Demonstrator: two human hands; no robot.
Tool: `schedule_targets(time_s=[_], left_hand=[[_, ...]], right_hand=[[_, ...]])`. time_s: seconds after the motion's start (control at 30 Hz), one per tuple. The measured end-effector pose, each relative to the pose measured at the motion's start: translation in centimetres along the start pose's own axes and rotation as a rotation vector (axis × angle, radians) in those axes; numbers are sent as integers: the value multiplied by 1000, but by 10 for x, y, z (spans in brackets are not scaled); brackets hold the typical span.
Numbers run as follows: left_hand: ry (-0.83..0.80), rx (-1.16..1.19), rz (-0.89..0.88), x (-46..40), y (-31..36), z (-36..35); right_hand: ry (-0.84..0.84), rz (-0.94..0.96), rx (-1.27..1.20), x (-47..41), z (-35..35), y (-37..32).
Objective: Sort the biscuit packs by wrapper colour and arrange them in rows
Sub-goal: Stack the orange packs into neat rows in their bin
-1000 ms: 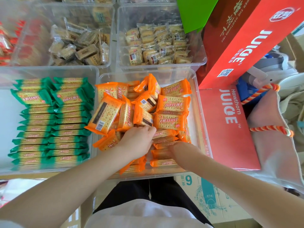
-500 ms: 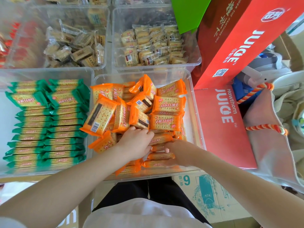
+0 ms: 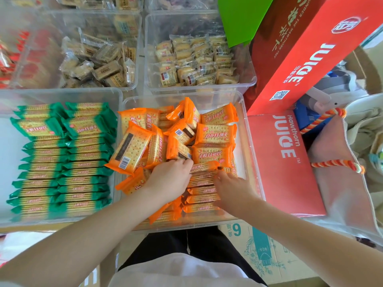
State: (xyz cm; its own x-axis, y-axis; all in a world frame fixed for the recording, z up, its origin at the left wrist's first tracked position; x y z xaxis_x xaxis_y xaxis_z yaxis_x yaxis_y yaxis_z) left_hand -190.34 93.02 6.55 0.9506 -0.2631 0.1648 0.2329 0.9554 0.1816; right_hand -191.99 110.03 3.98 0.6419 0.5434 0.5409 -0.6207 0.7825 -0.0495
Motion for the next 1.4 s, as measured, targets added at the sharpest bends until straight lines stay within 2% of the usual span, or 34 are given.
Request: schedule_targets(time_s=[0.1, 0.17, 0.23, 0.3, 0.37, 0.4, 0.47, 0.57, 0.6, 0.67, 0.7, 0.73, 0.8, 0.83, 0.9, 0.97, 1.1, 1.17, 1.23, 1.33, 1.37, 1.4], left_hand=[[95, 93, -13, 6, -2, 7], [169, 183, -32, 10, -7, 16], [237, 237, -41, 13, -12, 28], [267, 261, -56, 12, -15, 37], [231, 268, -99, 9, -15, 41], [207, 261, -116, 8, -13, 40], [125, 189, -116, 6, -4, 34], [-72, 60, -146, 9, 11, 20], [-135, 33, -166, 11, 16, 14], [-232, -13, -218, 17, 24, 2], [-260, -21, -243, 19, 26, -4], [-281, -15, -246, 19, 27, -8], [-319, 47, -199, 19, 24, -12], [-330, 84, -186, 18, 22, -12], [-360, 106, -206, 19, 20, -12], [-378, 87, -255, 23, 20, -8], [-392, 194, -307, 26, 15, -7], [-336, 205, -332, 27, 11, -7], [-100, 169, -353, 27, 9, -6], [271, 270, -228, 32, 6, -2], [310, 288, -188, 32, 5, -1], [281, 288, -159, 31, 4, -3]], right_hand=[[-165, -17, -272, 1, -7, 2], [-169, -14, -477, 0, -4, 4], [68, -141, -646, 2, 10, 12], [419, -221, -775, 10, 30, 19], [651, -52, -722, 14, 48, 17], [690, 79, -611, 13, 55, 15], [582, 243, -416, 9, 56, 15], [187, 249, -216, 11, 54, 17], [85, 278, -103, 12, 48, 17], [-82, 347, -43, 13, 37, 16], [-98, 367, -64, 14, 34, 17], [-3, 385, -118, 13, 34, 19], [339, 365, -160, 4, 34, 27], [448, 295, -168, -2, 37, 28], [429, 152, -100, -16, 41, 24], [309, 71, 5, -26, 35, 22], [330, 70, 149, -32, 32, 20], [329, 99, 113, -30, 35, 18], [289, 147, -76, -23, 41, 20], [-34, 198, -523, -8, 44, 28], [-150, 222, -582, -5, 44, 28], [-244, 256, -572, -2, 43, 25]])
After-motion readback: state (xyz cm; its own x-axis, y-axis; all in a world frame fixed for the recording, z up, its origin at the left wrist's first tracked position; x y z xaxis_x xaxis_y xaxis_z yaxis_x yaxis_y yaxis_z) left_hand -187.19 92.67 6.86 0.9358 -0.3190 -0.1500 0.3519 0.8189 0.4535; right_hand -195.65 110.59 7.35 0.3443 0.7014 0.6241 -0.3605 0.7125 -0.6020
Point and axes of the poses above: each hand's wrist, its own x-axis away from the middle knuckle, its own z-axis out of the back of the hand, y = z × x, the point moved 1 cm from there along -x, towards the middle knuckle, and after that the axes turned 1 degree about y, right-handed, at the moved point
